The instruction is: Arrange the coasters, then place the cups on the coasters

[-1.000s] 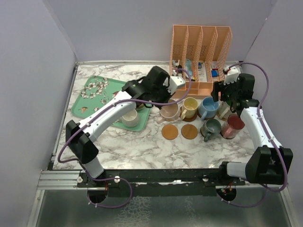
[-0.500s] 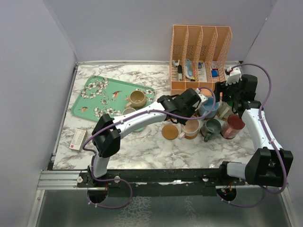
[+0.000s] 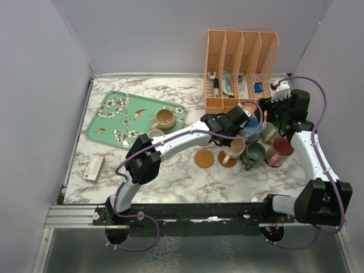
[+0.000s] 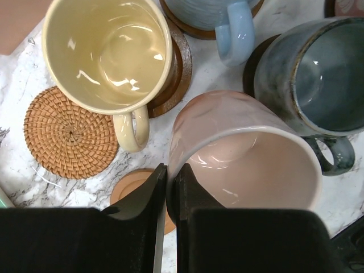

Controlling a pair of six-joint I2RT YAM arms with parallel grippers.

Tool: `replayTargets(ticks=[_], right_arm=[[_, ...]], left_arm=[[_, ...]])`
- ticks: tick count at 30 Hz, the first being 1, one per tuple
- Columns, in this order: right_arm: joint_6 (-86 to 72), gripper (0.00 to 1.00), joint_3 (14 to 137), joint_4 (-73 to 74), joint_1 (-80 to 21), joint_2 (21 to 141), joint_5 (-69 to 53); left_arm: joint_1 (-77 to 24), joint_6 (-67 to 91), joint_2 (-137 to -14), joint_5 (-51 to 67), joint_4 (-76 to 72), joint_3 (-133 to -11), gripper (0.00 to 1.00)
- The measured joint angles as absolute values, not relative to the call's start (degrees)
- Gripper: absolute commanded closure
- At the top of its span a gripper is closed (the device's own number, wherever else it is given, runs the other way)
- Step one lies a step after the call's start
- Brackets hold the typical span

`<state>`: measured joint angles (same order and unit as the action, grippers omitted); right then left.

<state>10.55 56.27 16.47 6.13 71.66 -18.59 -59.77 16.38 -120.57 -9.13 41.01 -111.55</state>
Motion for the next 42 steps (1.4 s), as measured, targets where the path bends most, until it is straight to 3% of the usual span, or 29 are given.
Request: replayTargets(ticks=[42], right_arm=[[10.5, 0.28, 56.07, 16.38, 6.13, 71.64, -20.27]], left_arm=[[-59.75, 14.44, -123.11, -6.66, 42.06, -110.15, 1.0]])
